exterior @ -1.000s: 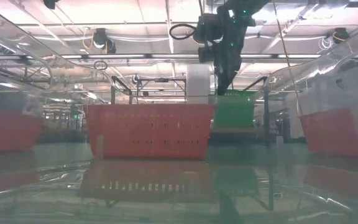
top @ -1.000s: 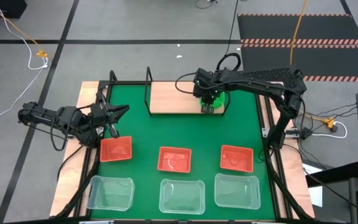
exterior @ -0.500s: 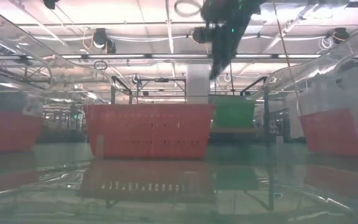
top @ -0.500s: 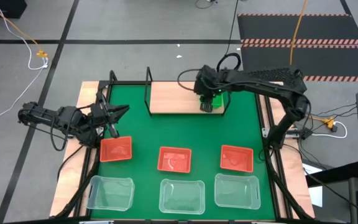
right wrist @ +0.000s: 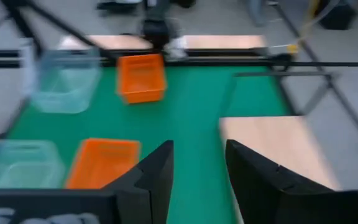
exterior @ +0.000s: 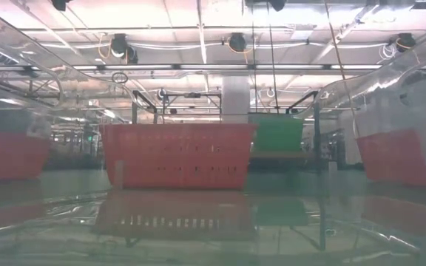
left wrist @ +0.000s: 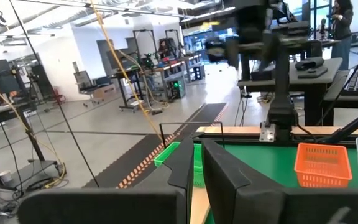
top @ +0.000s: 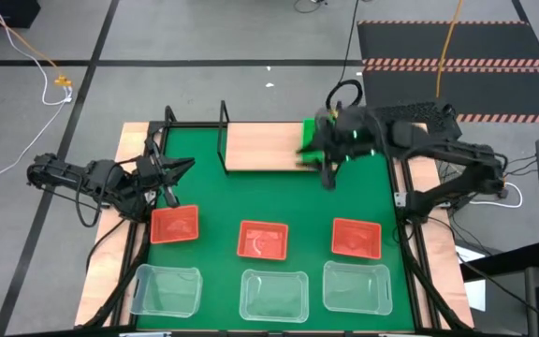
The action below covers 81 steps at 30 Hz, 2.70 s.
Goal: Stack baskets on shelf by color
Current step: Put the right orange bin on the shelf
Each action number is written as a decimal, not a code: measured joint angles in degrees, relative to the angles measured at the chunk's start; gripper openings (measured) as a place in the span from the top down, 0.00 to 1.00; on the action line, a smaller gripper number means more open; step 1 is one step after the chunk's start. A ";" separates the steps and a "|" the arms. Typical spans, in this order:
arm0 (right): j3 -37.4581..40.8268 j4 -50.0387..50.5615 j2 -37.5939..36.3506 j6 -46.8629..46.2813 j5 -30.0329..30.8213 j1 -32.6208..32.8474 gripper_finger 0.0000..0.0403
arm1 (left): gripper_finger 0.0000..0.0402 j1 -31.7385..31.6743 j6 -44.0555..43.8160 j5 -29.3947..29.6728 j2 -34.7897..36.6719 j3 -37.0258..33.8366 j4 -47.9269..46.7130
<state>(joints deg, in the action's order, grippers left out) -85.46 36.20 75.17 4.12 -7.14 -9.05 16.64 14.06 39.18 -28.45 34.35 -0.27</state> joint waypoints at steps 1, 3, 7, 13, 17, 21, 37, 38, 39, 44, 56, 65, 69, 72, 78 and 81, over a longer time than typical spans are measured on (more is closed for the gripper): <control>2.13 -1.12 -0.66 -1.01 0.88 2.09 0.67 | 0.91 0.00 0.05 0.00 -0.02 0.00 0.03; 7.47 -4.59 -1.58 -2.97 3.21 6.27 0.68 | 0.91 0.00 0.02 0.00 -0.07 0.00 0.49; 18.21 -14.55 -1.96 -6.43 6.51 12.73 0.70 | 0.91 -0.05 -0.01 0.00 -0.80 0.02 0.83; 32.11 -33.55 -1.96 -5.45 13.89 18.90 0.71 | 0.91 -1.61 1.02 -0.02 -4.75 0.04 4.59; 35.43 -36.66 -2.64 -3.35 14.65 19.84 0.71 | 0.91 -3.74 0.38 -0.13 -9.42 0.04 5.75; 35.51 -30.32 -3.55 -3.43 14.33 20.33 0.71 | 0.91 -5.72 -0.37 -0.20 -13.92 0.02 8.78; 35.49 -7.74 -6.70 -4.41 8.86 25.28 0.71 | 0.91 -12.99 0.42 -12.82 -25.42 0.04 19.18; 35.49 -8.77 -6.70 -4.79 7.53 25.78 0.71 | 0.91 -13.53 0.36 -13.30 -25.76 0.04 19.42; 35.44 -9.66 -6.72 -4.92 6.55 26.27 0.71 | 0.91 -13.93 0.22 -14.09 -26.05 0.04 19.78; 33.86 -7.82 -6.72 -3.56 5.62 28.44 0.71 | 0.91 -15.72 -1.06 -18.94 -27.70 0.04 21.92; 31.73 19.42 -6.61 -13.33 12.41 28.50 0.71 | 0.91 -17.24 -2.50 -21.20 -31.68 0.02 23.11; 35.00 21.54 -6.58 -22.24 14.54 23.30 0.71 | 0.91 -17.88 -3.55 -21.18 -32.46 0.02 24.06; 39.47 20.76 -6.57 -27.55 14.47 21.60 0.71 | 0.91 -17.86 -3.75 -21.18 -32.44 0.02 23.95; 41.92 19.88 -6.57 -28.49 12.06 20.83 0.71 | 0.91 -17.86 -3.78 -21.18 -32.44 0.02 23.05; 43.73 13.57 -6.57 -24.73 6.09 20.64 0.71 | 0.91 -18.01 -3.86 -21.16 -32.44 0.02 22.82; 43.71 11.80 -6.57 -22.67 5.76 20.64 0.71 | 0.91 -18.01 -3.86 -21.16 -32.44 0.02 22.82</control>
<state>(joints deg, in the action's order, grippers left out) -41.75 48.00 68.60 -18.54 -1.39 11.60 -1.37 10.20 18.02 -60.88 34.37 22.55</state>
